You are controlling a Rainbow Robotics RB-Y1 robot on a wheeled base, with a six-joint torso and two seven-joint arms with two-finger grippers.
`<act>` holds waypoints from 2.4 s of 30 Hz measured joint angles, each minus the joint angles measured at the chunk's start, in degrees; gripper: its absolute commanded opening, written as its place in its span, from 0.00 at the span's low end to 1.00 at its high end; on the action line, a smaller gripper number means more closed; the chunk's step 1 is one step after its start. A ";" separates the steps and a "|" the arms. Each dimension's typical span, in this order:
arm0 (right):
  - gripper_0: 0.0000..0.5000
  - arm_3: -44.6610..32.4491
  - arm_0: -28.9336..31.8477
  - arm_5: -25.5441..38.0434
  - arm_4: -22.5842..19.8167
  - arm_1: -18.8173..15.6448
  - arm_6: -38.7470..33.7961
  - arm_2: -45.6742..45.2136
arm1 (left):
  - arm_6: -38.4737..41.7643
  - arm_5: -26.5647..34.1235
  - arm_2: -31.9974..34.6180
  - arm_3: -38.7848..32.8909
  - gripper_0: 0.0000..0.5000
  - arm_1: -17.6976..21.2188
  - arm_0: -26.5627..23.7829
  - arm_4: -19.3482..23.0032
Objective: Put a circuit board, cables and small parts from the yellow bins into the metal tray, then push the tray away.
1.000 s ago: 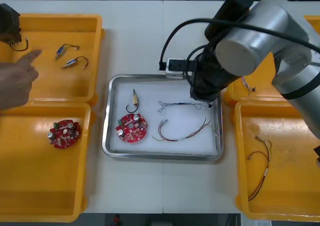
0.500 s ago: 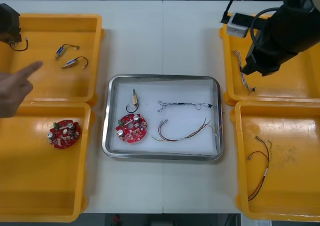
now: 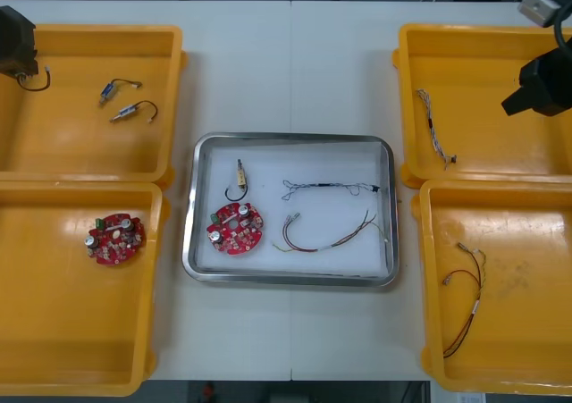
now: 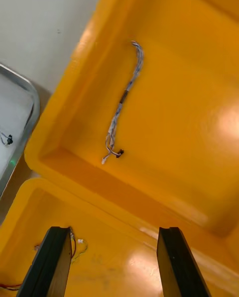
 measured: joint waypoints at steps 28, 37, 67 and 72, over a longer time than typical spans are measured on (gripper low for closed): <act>1.00 -7.97 18.28 0.06 5.91 -0.49 -21.99 -8.64 | 0.00 1.97 0.75 -4.13 0.00 -0.37 1.50 1.84; 1.00 -11.75 22.38 0.06 6.02 0.18 -23.29 -8.64 | 0.24 2.76 -0.39 -11.44 0.00 -3.29 1.50 0.44; 1.00 -14.41 24.53 0.06 6.38 1.71 -25.49 -9.06 | 33.69 2.77 -22.50 -18.58 0.00 -20.49 0.66 -13.19; 1.00 -14.41 24.55 0.06 6.38 1.72 -25.49 -9.06 | 34.98 2.77 -25.97 -18.58 0.00 -23.56 0.58 -16.92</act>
